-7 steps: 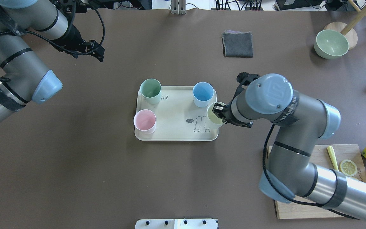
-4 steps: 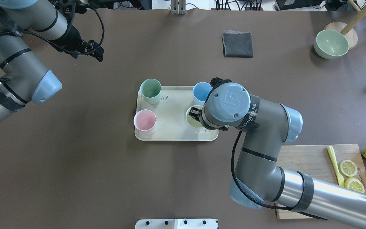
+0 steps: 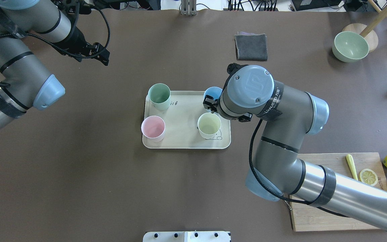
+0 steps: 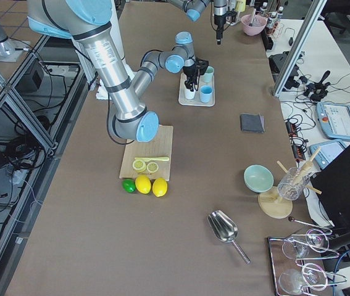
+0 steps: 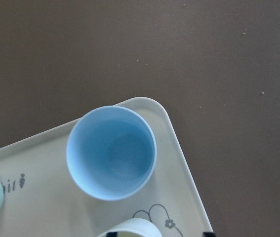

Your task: Place all cups on tray

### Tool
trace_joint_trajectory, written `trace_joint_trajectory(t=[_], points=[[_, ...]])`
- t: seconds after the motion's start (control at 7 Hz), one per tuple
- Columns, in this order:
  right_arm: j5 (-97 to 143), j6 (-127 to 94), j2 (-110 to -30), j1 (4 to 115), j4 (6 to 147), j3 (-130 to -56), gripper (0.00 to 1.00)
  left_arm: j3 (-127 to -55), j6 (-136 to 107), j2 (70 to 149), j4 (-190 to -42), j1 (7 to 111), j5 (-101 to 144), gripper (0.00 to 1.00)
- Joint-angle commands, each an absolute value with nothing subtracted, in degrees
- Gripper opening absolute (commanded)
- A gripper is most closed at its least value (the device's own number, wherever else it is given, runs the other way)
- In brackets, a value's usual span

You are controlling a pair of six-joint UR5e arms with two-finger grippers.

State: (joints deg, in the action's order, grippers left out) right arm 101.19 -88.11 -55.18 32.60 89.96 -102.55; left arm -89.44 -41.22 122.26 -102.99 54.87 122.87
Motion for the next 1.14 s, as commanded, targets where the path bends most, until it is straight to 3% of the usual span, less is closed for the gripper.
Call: trace_joint_trajectory(t=[0.0, 0.29, 0.43, 1.0], points=[[110.34, -78.11, -59.38, 41.78, 92.7, -107.63, 1.0, -89.82, -41.05, 121.12, -102.92, 55.89, 122.96, 0.98], [118.53, -61.61, -67.19, 54.0, 98.77, -115.11, 1.0, -93.76, -30.66, 113.16, -102.39, 62.8, 123.31, 0.99], [120.57, -51.26, -71.33, 59.19, 98.96, -115.31, 1.0, -94.48, -22.76, 109.72, -100.83, 67.45, 123.4, 0.99], [129.96, -5.78, -85.32, 83.71, 99.23, -105.68, 1.0, -94.13, 5.94, 101.45, -84.51, 88.12, 131.7, 0.99]])
